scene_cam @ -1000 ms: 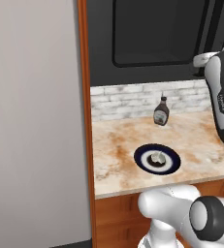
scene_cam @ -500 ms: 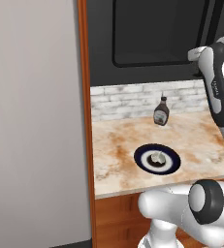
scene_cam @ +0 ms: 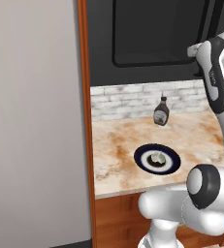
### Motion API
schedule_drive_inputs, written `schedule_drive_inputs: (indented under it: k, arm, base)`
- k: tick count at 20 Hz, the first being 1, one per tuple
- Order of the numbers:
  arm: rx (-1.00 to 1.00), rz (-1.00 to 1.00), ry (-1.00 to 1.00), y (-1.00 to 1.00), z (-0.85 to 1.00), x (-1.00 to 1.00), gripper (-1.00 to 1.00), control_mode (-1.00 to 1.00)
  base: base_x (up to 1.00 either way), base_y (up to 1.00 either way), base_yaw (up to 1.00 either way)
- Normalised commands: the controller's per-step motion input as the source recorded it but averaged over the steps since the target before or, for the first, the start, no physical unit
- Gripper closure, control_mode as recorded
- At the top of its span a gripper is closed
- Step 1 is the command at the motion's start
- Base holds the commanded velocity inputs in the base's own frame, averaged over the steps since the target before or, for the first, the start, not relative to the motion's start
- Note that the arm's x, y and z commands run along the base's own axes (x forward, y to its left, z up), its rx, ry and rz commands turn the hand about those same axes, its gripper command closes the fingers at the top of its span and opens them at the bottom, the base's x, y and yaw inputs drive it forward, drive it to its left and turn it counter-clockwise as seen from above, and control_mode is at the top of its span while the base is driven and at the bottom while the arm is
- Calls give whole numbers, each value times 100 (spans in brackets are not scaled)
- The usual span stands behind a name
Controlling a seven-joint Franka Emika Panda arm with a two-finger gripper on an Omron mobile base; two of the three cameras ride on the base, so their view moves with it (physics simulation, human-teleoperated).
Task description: Pick the garlic from the counter and place it in the microwave. Then turn on the microwave.
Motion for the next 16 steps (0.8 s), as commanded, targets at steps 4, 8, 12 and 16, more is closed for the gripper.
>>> schedule_drive_inputs:
  k: [4,8,12,16]
  arm:
    - [0,0,0,-8,2,38,-100,-100]
    - [0,0,0,-7,0,39,-100,-100]
    - [0,2,0,-3,0,38,100,-100]
    - [2,8,0,0,0,38,100,-100]
  base:
    - [0,0,0]
    - [0,0,0]
    - [0,0,0]
    - [0,0,0]
